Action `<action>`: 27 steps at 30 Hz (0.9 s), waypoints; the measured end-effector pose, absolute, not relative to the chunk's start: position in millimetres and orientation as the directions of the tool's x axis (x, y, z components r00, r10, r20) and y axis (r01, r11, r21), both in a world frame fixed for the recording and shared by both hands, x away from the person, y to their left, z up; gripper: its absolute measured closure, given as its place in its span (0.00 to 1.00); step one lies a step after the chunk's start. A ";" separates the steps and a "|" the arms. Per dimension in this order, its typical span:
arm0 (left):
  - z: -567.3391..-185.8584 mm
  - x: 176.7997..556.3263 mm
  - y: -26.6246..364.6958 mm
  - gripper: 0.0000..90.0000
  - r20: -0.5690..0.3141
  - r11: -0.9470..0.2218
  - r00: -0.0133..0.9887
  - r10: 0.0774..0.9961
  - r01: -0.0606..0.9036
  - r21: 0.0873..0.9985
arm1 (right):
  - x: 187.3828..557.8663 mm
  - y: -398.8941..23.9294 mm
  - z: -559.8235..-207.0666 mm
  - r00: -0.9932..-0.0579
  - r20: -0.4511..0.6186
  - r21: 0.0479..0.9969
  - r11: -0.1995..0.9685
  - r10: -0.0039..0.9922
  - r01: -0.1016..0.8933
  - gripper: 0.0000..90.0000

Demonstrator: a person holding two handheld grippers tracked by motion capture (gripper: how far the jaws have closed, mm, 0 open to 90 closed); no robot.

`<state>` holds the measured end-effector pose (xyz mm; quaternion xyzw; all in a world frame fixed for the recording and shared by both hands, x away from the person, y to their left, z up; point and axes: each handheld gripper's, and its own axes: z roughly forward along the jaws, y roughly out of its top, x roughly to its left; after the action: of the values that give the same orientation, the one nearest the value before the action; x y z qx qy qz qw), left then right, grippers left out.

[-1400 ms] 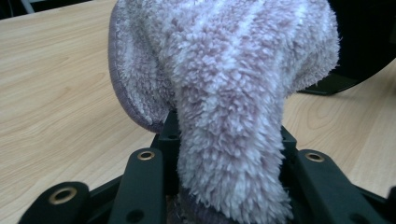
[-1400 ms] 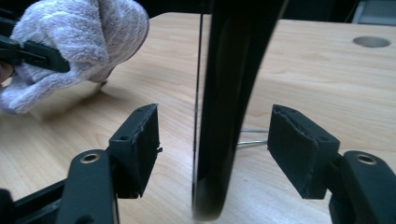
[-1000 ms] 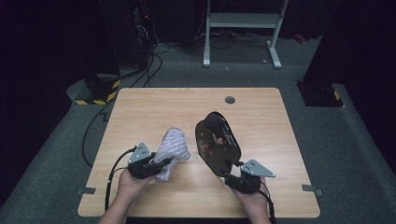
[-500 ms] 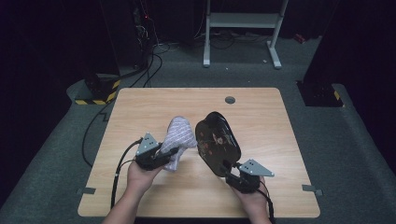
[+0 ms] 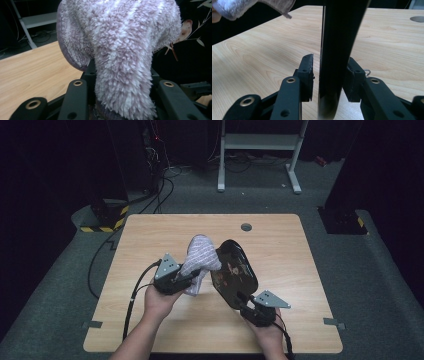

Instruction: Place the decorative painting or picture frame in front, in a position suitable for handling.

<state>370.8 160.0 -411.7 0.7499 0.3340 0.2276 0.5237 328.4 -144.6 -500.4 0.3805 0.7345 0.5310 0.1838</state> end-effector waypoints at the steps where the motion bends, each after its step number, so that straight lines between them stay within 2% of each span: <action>1: -410.6 371.6 159.3 0.67 -0.008 -0.227 0.673 0.740 0.261 0.938 | 328.2 -144.6 -500.6 -0.640 0.132 0.920 0.147 0.757 0.364 0.75; 4: -405.9 373.9 156.6 0.67 -0.014 -0.212 0.672 0.740 0.253 0.944 | 327.8 -146.1 -500.3 -0.639 0.144 0.920 0.137 0.755 0.368 0.83; 7: -401.6 376.0 152.0 0.67 0.003 -0.220 0.676 0.737 0.235 0.947 | 326.9 -146.0 -499.8 -0.642 0.134 0.922 0.143 0.755 0.360 0.88; 15: -396.0 384.2 137.3 0.67 0.011 -0.208 0.682 0.732 0.208 0.956 | 326.8 -146.4 -499.7 -0.632 0.148 0.917 0.135 0.760 0.376 0.89; 27: -391.3 388.7 110.3 0.70 0.036 -0.262 0.717 0.697 0.207 0.943 | 327.7 -146.0 -498.1 -0.637 0.147 0.909 0.152 0.756 0.389 0.89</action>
<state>388.7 110.3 -391.3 0.7599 0.2973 0.2309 0.5299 327.7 -146.0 -498.1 0.3879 0.7382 0.5232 0.1755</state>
